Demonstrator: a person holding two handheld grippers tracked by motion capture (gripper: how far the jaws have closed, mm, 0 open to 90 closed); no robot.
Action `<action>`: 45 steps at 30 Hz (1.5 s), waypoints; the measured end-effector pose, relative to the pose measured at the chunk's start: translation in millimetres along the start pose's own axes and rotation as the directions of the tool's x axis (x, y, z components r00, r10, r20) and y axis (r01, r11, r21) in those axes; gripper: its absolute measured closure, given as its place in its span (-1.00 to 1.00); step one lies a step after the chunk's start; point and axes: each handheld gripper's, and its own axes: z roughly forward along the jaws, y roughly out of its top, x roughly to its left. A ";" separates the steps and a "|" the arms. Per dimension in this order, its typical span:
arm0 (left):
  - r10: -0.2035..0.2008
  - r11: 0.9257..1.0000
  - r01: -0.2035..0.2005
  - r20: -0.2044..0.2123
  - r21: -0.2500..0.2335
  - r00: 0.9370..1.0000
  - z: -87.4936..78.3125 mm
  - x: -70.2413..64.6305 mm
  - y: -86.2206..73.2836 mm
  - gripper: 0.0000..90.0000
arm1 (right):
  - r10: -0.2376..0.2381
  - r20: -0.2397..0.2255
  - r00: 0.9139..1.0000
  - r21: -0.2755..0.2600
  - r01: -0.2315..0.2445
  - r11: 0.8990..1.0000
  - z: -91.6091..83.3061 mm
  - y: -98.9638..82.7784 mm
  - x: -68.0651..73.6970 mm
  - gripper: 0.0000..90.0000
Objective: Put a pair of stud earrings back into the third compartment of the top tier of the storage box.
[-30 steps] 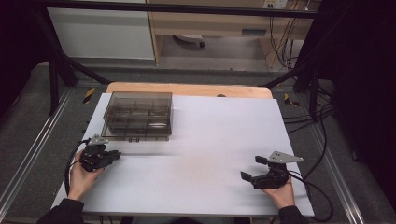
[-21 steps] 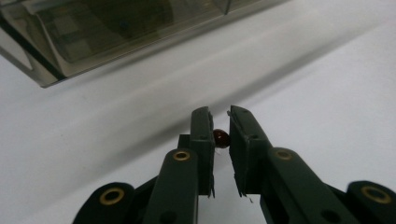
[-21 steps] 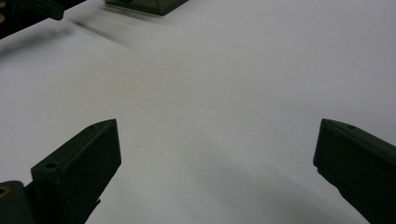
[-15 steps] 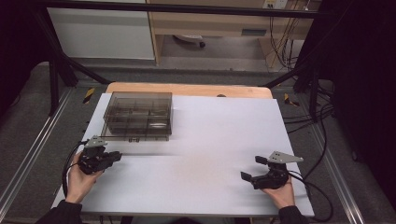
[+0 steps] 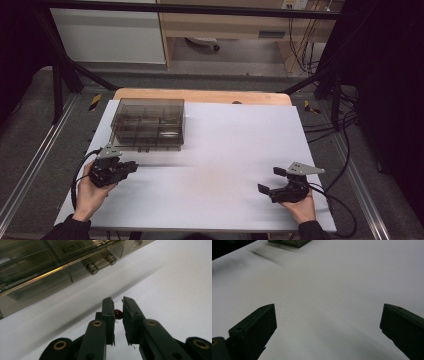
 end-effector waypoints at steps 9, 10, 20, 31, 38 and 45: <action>0.020 1.000 -0.020 0.011 -0.018 1.000 -4.5 -8.3 17.1 0.77 | 0.000 0.001 1.000 -0.002 0.000 1.000 -0.2 0.0 0.0 -0.97; 0.025 1.000 -0.025 0.011 -0.018 1.000 -4.9 -9.4 19.2 0.77 | 0.000 0.002 1.000 -0.001 0.000 1.000 -0.1 -0.1 0.1 -0.97; 0.064 0.997 -0.063 0.013 -0.032 0.998 -4.1 -21.9 45.4 0.77 | -0.001 0.002 1.000 -0.001 0.001 1.000 -0.2 0.0 0.0 -0.97; 0.084 0.996 -0.084 0.007 -0.037 0.996 5.2 -29.8 78.0 0.77 | 0.000 0.000 1.000 0.002 0.000 1.000 -0.1 0.0 0.1 -0.97; 0.069 0.997 -0.069 -0.002 -0.030 0.998 18.9 -29.2 93.1 0.77 | -0.003 0.001 1.000 0.001 0.003 1.000 -0.4 0.1 -0.2 -0.97; 0.054 0.998 -0.054 -0.013 -0.009 0.998 35.3 -24.1 99.8 0.77 | -0.003 0.001 1.000 0.002 0.003 1.000 0.0 0.0 -0.3 -0.97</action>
